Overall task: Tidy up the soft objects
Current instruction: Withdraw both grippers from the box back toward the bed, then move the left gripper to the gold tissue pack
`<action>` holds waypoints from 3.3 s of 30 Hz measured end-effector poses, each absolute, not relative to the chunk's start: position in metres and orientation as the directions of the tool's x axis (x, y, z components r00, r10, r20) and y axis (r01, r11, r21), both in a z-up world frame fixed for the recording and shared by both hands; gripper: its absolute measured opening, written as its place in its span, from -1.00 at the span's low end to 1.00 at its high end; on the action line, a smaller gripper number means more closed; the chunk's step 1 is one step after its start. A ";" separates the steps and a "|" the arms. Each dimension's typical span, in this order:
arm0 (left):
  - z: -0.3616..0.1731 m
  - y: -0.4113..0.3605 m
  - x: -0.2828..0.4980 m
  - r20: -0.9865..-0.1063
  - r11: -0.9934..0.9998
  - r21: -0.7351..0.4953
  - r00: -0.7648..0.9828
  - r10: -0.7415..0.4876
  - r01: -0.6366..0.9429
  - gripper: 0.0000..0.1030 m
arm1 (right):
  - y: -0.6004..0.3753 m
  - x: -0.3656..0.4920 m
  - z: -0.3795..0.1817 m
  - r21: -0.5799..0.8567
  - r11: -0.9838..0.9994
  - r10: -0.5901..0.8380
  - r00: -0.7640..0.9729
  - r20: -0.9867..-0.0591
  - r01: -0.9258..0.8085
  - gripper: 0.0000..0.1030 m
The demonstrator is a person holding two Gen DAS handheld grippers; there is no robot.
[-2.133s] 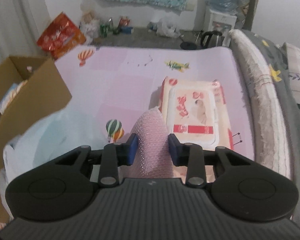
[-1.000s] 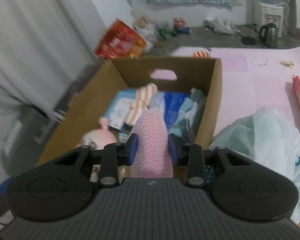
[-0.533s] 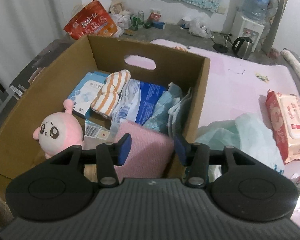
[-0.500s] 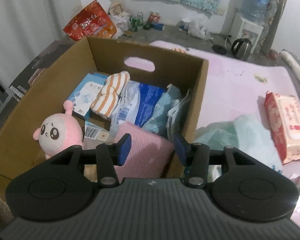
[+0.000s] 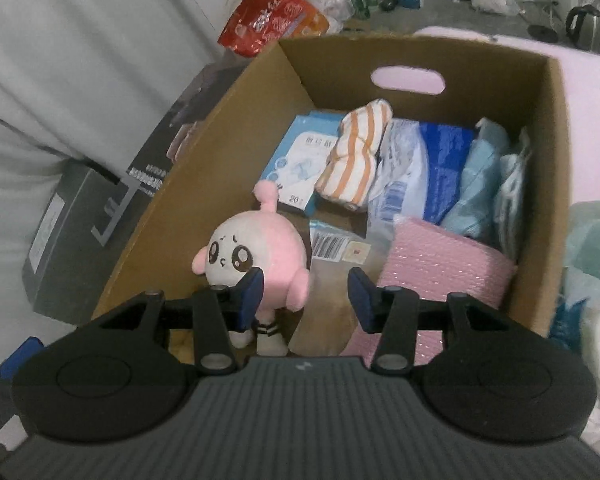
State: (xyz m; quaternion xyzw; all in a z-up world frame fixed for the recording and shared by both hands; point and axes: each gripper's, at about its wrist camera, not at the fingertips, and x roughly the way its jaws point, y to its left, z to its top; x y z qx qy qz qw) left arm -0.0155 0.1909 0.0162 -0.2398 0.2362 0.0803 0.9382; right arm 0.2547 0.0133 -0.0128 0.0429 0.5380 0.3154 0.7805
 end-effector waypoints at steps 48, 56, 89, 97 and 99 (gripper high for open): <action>0.038 -0.002 -0.006 -0.529 0.944 -0.256 0.788 -0.316 0.206 0.87 | -0.312 0.061 0.030 0.724 0.671 0.625 0.648 -0.435 -0.161 0.61; 0.027 -0.096 -0.001 -0.539 0.907 -0.195 0.732 -0.416 0.372 0.87 | -0.393 0.025 0.017 0.700 0.710 0.482 0.773 -0.412 -0.070 0.61; -0.103 -0.226 0.100 -0.734 0.879 -0.169 0.538 -0.415 0.447 0.09 | -0.426 0.175 -0.119 0.657 0.754 0.525 0.596 -0.607 0.004 -0.40; -0.105 -0.214 0.100 -0.760 0.868 -0.240 0.473 -0.447 0.434 0.42 | -0.413 0.134 -0.130 0.723 0.691 0.617 0.512 -0.597 0.010 -0.36; -0.106 -0.211 0.095 -0.770 0.869 -0.231 0.464 -0.438 0.437 0.50 | -0.410 0.121 -0.135 0.756 0.654 0.653 0.488 -0.579 0.022 -0.36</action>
